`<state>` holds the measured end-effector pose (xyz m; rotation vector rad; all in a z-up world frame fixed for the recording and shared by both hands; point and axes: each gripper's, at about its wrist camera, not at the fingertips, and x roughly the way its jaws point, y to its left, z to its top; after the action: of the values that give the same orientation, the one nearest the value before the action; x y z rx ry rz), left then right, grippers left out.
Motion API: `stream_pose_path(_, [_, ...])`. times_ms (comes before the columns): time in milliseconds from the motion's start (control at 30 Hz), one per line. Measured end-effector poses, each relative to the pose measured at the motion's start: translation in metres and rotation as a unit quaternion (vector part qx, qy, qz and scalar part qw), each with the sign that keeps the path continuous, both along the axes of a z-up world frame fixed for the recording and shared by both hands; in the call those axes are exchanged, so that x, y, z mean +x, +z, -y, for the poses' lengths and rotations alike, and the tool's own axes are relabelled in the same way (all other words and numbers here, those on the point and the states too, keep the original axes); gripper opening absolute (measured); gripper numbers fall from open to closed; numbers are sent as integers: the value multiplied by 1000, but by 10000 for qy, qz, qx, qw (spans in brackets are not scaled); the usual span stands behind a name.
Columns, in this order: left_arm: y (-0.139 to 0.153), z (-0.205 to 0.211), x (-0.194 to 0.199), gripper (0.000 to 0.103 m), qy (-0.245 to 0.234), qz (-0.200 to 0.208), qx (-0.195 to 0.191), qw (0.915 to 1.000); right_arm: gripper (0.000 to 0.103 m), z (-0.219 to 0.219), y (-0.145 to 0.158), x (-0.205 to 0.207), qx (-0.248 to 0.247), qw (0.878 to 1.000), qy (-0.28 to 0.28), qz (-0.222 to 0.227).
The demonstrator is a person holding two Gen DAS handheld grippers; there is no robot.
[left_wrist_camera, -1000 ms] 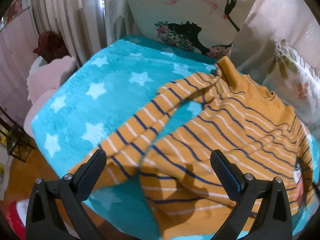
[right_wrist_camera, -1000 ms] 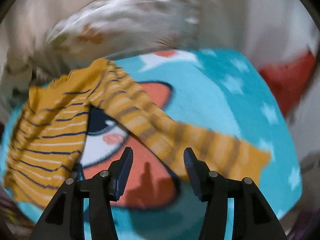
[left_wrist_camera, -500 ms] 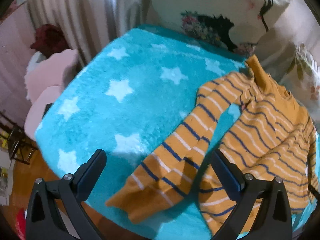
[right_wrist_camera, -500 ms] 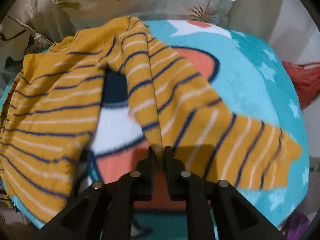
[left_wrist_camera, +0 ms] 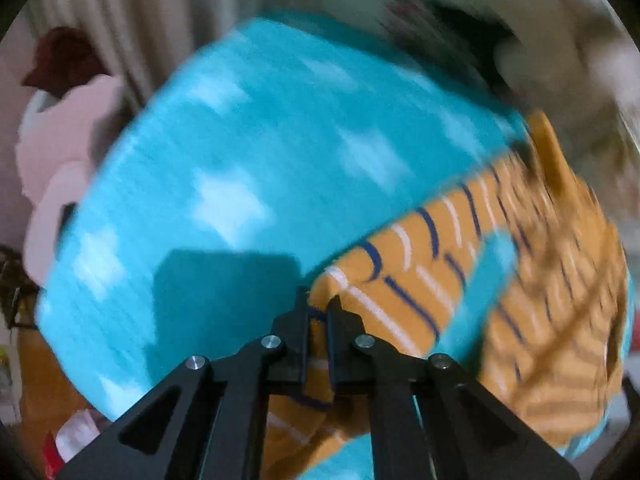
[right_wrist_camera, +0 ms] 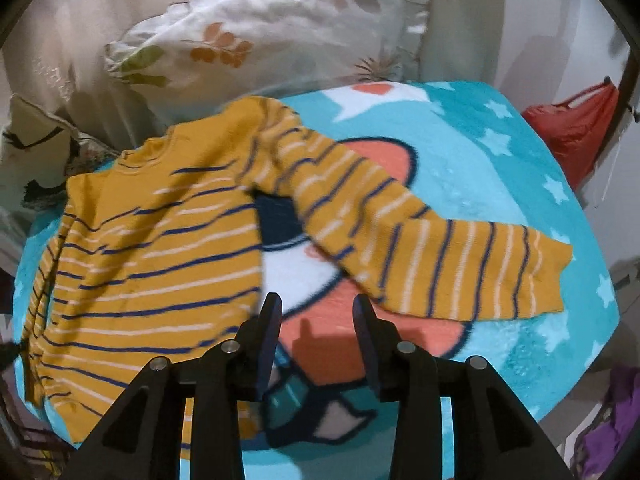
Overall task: Fold small clothes
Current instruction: 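Grasp the sweater side edge with the left gripper and fold it toward the center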
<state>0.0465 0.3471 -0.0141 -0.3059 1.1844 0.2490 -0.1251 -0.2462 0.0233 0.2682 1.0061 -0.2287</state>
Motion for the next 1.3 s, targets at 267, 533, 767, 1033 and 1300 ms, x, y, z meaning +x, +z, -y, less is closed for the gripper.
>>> stream_pose_path(267, [51, -68, 46, 25, 897, 669, 399, 9929, 41, -33, -12, 13, 114, 9997, 146, -142])
stream_pose_path(533, [44, -8, 8, 46, -72, 576, -359, 9977, 51, -15, -24, 2, 583, 9980, -161, -209])
stream_pose_path(767, [11, 51, -40, 46, -457, 127, -1344, 9898, 54, 5, -38, -12, 1268, 9912, -128, -349])
stream_pose_path(1033, [-4, 95, -74, 53, -365, -1, -1698, 9848, 56, 12, -55, -39, 1912, 9799, 291, -487])
stream_pose_path(1300, [-5, 139, -105, 67, -724, 85, -1690, 9829, 60, -27, -53, -60, 2136, 9589, 1715, -741])
